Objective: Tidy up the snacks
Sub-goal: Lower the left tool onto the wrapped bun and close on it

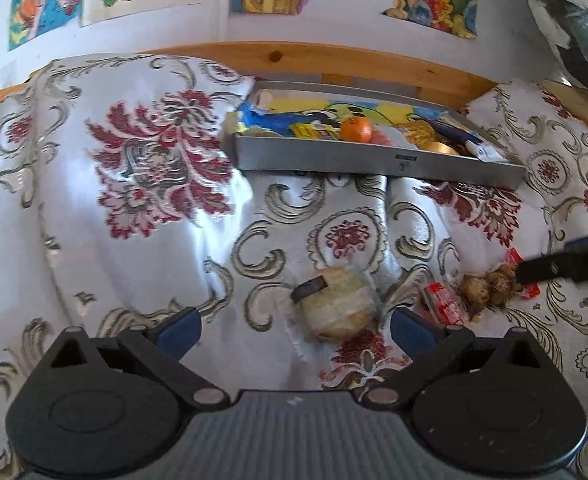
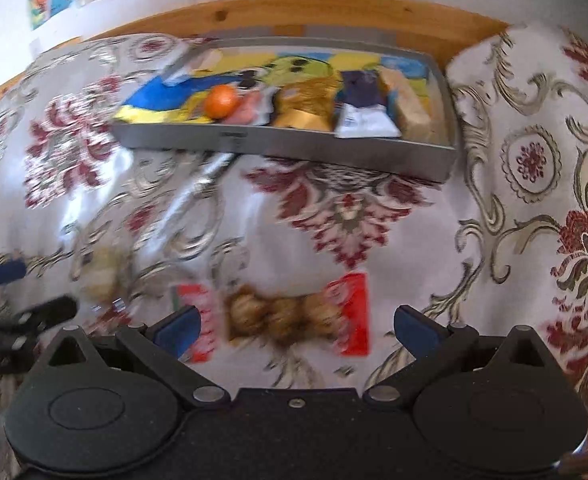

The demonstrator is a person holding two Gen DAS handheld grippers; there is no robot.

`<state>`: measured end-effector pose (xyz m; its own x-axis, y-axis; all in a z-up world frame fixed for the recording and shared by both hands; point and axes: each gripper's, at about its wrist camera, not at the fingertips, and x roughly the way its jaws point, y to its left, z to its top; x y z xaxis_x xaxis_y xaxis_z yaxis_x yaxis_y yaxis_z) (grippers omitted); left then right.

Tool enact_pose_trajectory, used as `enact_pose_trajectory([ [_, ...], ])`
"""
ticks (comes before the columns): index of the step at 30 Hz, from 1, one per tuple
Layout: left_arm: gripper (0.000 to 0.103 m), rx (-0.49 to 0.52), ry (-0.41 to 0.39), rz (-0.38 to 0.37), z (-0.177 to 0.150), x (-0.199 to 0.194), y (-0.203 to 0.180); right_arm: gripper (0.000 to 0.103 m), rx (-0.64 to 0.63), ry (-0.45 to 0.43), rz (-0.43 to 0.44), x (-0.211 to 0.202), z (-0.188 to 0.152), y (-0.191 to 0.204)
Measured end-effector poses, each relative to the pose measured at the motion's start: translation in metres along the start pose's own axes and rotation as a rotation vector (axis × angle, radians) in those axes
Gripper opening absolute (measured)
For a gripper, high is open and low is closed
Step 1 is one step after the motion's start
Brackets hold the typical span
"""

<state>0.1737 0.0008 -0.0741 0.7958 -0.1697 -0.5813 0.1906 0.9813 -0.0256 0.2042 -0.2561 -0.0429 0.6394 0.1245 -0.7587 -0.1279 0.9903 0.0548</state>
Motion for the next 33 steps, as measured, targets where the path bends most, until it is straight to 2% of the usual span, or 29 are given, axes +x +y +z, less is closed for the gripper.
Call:
enact_pose_trajectory([
  [3, 0.103, 0.024, 0.007, -0.021, 0.0, 0.007, -0.006, 0.102, 0.097, 0.027, -0.001, 0.016, 0.005, -0.021],
  [8, 0.103, -0.008, 0.039, -0.071, 0.0, 0.017, -0.01, 0.102, 0.267, 0.085, 0.074, 0.033, 0.005, -0.044],
  [19, 0.102, -0.207, 0.108, -0.15, 0.005, 0.034, 0.002, 0.102, 0.267, 0.115, 0.153, 0.045, 0.005, -0.034],
  [27, 0.102, -0.268, 0.128, -0.127, 0.007, 0.045, 0.004, 0.102, 0.295, 0.139, 0.183, 0.045, 0.005, -0.032],
  [31, 0.093, -0.289, 0.12, -0.107, 0.008, 0.049, 0.005, 0.102, 0.296, 0.14, 0.182, 0.045, 0.004, -0.033],
  [33, 0.084, -0.283, 0.118, -0.094, 0.008, 0.05, 0.005, 0.102, 0.296, 0.14, 0.182, 0.045, 0.004, -0.034],
])
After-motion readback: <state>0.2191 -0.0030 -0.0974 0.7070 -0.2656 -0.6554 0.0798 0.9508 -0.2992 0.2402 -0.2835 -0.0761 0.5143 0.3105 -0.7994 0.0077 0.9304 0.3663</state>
